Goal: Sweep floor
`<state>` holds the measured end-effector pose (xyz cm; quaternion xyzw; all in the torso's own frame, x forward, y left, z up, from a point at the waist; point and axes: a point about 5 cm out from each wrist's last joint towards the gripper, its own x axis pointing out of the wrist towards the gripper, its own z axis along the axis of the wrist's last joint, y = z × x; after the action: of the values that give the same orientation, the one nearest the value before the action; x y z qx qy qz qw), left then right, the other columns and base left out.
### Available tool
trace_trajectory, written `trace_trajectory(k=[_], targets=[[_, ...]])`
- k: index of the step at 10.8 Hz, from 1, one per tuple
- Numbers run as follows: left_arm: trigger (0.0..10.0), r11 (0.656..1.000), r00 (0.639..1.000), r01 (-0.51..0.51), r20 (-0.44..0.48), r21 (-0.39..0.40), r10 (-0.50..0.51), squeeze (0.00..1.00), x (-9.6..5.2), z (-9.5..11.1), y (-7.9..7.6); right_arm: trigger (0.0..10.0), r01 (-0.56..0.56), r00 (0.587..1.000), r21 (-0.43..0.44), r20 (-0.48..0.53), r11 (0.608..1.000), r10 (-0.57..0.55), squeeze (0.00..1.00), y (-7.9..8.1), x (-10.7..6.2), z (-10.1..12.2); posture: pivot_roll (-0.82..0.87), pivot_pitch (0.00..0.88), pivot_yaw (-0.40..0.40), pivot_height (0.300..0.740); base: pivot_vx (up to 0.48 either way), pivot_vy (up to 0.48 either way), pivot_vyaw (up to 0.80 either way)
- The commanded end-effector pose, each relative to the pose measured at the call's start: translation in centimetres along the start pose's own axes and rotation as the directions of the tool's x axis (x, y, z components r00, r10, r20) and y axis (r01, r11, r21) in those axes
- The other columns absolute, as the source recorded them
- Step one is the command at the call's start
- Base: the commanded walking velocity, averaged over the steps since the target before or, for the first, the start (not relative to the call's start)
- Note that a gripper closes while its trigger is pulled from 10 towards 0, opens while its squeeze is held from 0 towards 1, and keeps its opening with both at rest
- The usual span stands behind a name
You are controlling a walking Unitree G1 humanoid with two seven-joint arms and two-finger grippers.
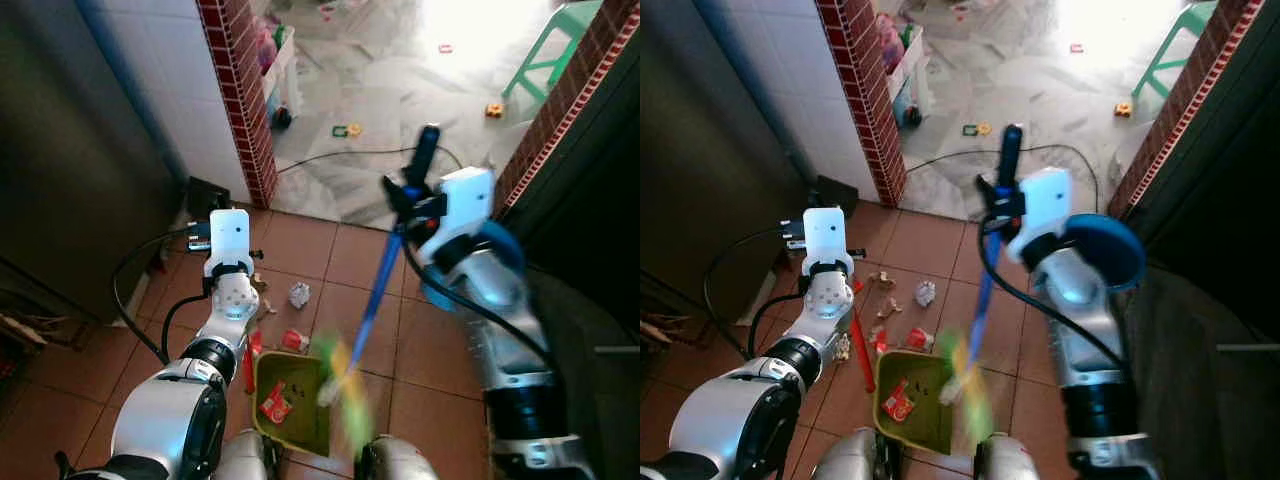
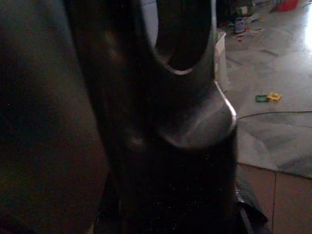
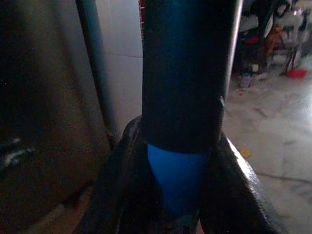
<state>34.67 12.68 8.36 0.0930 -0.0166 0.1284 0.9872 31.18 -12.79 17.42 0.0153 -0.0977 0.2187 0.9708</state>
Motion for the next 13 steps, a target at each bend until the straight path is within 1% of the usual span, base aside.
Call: trace_trajectory(k=[1, 3, 5, 6, 7, 8, 9, 10, 11, 12, 13], targets=[[10.0, 0.998, 1.0, -0.02, -0.014, 0.061, 0.021, 0.0, 0.0, -0.7, 0.9, 10.0, 0.004, 0.997, -0.019, 0.081, 1.0, -0.002, 0.0, 0.1, 0.2, 1.8, -0.2, 0.161, 0.074, 0.74, 0.0, 0.0, 0.0], [10.0, 0.997, 1.0, -0.017, -0.018, 0.069, 0.018, 0.0, 0.0, -0.7, 0.7, 10.0, 0.023, 0.996, 0.03, 0.083, 0.999, -0.025, 0.0, 0.2, 0.1, 2.2, -0.22, 0.157, 0.078, 0.74, 0.0, 0.0, 0.0], [10.0, 0.999, 0.995, -0.035, -0.098, -0.019, 0.033, 0.0, 0.0, -0.9, 0.3, 10.0, 0.114, 0.993, 0.099, 0.028, 0.989, -0.117, 0.0, -0.3, 0.1, 1.9, -0.24, 0.142, 0.079, 0.74, 0.0, 0.0, 0.0], [10.0, 0.999, 0.994, 0.005, -0.111, -0.033, -0.009, 0.0, -0.1, -0.7, -0.5, 10.0, 0.137, 0.99, 0.069, 0.015, 0.988, -0.138, 0.0, -0.3, 0.2, 2.1, -0.24, 0.131, 0.078, 0.74, 0.0, 0.0, 0.0], [10.0, 0.999, 0.994, 0.042, -0.105, -0.026, -0.044, 0.0, -0.2, -0.6, -1.1, 10.0, 0.126, 0.992, -0.03, 0.025, 0.992, -0.125, 0.0, -0.5, 0.2, 2.5, -0.24, 0.121, 0.079, 0.74, 0.0, 0.0, 0.0], [10.0, 0.986, 0.982, 0.162, -0.098, -0.024, -0.164, 0.0, -0.6, -0.7, -2.0, 10.0, 0.152, 0.988, -0.134, 0.017, 0.979, -0.151, 0.0, -1.3, 0.1, 2.9, -0.24, 0.116, 0.08, 0.74, 0.0, 0.0, 0.0], [10.0, 0.978, 0.974, 0.208, -0.096, -0.011, -0.208, 0.0, -0.7, -0.7, -2.4, 10.0, 0.182, 0.983, -0.186, 0.011, 0.966, -0.183, 0.0, -1.8, -0.1, 3.1, -0.24, 0.112, 0.082, 0.74, 0.0, 0.0, 0.0], [10.0, 0.972, 0.967, 0.236, -0.1, -0.009, -0.236, 0.0, -0.9, -0.8, -2.7, 10.0, 0.211, 0.977, -0.21, 0.015, 0.955, -0.212, 0.0, -2.2, -0.3, 3.2, -0.23, 0.108, 0.082, 0.74, 0.0, 0.0, 0.0], [10.0, 0.966, 0.96, 0.258, -0.106, -0.029, -0.259, 0.0, -1.1, -0.9, -3.0, 10.0, 0.247, 0.968, -0.25, 0.015, 0.936, -0.252, 0.0, -2.7, -0.7, 3.2, -0.22, 0.105, 0.085, 0.74, 0.0, 0.0, 0.0], [10.0, 0.949, 0.948, 0.306, -0.067, -0.073, -0.311, 0.0, -1.2, -0.2, -3.6, 10.0, 0.299, 0.952, -0.227, 0.005, 0.927, -0.305, 0.0, -3.1, -1.1, 2.7, -0.21, 0.097, 0.083, 0.74, 0.0, 0.0, 0.0], [10.0, 0.95, 0.951, 0.294, -0.068, -0.104, -0.302, 0.0, -0.9, 0.2, -3.8, 10.0, 0.314, 0.946, -0.158, -0.029, 0.936, -0.323, 0.0, -3.1, -1.3, 2.1, -0.19, 0.093, 0.076, 0.74, 0.0, 0.0, 0.0]])
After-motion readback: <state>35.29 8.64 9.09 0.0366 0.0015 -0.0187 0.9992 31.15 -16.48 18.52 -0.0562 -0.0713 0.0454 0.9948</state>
